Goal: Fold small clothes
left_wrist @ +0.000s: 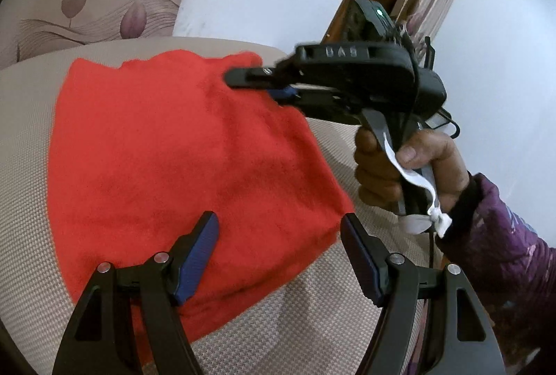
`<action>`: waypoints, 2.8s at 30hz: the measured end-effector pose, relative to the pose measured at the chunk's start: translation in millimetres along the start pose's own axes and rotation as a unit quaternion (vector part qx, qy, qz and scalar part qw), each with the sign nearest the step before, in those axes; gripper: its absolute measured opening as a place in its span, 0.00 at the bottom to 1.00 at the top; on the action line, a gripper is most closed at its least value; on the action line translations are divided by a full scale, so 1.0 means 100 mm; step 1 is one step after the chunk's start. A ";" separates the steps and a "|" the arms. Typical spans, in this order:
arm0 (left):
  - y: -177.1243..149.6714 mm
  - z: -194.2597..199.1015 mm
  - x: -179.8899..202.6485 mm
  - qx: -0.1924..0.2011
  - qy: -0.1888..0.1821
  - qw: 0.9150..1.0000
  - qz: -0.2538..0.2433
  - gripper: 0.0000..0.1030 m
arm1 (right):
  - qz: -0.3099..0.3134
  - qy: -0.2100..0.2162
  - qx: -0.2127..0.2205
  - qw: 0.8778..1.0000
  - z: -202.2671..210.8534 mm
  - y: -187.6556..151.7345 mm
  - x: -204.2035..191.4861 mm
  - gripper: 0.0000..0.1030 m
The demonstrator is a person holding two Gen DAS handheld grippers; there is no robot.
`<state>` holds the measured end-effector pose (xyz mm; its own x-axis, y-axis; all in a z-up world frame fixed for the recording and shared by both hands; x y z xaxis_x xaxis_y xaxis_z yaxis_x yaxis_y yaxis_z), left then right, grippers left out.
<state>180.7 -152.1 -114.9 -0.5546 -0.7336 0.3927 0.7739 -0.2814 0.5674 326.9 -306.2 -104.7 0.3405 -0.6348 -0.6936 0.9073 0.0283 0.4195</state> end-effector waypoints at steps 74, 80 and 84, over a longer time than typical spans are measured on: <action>-0.81 0.65 -0.66 0.098 -0.004 0.974 0.205 0.47 | 0.121 -0.074 -0.014 0.990 0.05 -0.67 -0.21 0.06; -0.94 0.74 -0.87 0.130 0.010 0.952 0.277 0.28 | 0.121 -0.074 -0.015 0.990 0.06 -0.67 -0.20 0.06; -0.95 0.75 -0.88 0.130 0.024 0.950 0.281 0.27 | 0.119 -0.073 -0.014 0.990 0.06 -0.67 -0.21 0.06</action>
<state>133.0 -14.5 -149.2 -0.0560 -0.7515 0.6573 0.8387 0.3217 0.4394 257.5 -299.8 -115.0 0.5086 -0.7125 -0.4834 0.8124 0.2112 0.5435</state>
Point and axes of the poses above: each gripper's, at about its wrist camera, not at the fingertips, and z roughly against the way its jaws point, x to its right, y to its top, the point moved 3 cm from there along -z, roughly the way its jaws point, and after that the axes turned 10 degrees about -x, right-handed, at the moved point
